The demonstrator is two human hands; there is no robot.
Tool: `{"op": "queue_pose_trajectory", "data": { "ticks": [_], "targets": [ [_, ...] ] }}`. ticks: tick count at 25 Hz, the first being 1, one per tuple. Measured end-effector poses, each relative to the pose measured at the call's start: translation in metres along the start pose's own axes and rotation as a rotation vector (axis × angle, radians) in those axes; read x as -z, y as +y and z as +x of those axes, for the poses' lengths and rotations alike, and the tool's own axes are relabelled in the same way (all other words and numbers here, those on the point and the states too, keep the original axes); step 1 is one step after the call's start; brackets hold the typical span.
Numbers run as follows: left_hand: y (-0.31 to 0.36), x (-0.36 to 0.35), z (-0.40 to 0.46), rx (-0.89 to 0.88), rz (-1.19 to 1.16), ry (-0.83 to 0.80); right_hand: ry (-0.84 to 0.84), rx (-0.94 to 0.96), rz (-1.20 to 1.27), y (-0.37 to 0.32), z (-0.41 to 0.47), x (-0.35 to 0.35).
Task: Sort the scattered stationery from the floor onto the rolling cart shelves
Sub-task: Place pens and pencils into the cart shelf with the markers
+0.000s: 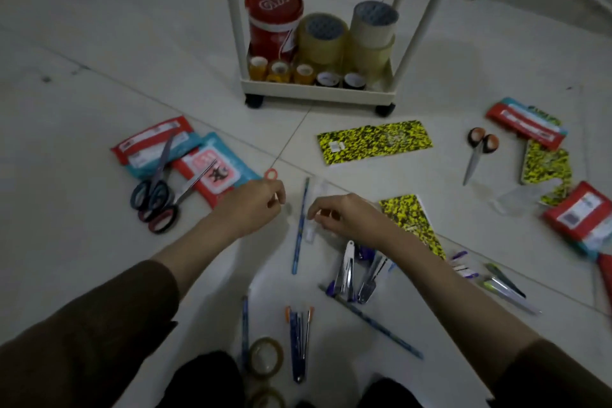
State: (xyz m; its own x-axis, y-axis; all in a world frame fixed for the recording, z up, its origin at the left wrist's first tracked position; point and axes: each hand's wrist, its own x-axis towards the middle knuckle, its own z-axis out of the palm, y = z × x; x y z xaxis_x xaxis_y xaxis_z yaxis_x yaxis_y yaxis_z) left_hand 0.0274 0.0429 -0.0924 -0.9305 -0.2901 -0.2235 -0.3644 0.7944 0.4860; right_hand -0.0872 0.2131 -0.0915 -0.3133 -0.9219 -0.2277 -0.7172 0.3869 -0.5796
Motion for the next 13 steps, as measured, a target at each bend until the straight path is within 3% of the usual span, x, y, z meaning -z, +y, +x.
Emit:
{"op": "queue_pose_trajectory", "data": {
  "ticks": [3, 5, 13],
  "targets": [
    [-0.016, -0.009, -0.019, 0.026, 0.087, -0.025, -0.074, 0.238, -0.556, -0.009, 0.005, -0.035],
    [-0.025, -0.014, -0.031, 0.011, 0.107, -0.086, 0.012, 0.335, -0.864, -0.012, 0.003, -0.048],
    [-0.043, -0.027, -0.072, -0.293, 0.153, -0.472, 0.154, 0.661, -0.924, -0.002, 0.013, -0.045]
  ]
}}
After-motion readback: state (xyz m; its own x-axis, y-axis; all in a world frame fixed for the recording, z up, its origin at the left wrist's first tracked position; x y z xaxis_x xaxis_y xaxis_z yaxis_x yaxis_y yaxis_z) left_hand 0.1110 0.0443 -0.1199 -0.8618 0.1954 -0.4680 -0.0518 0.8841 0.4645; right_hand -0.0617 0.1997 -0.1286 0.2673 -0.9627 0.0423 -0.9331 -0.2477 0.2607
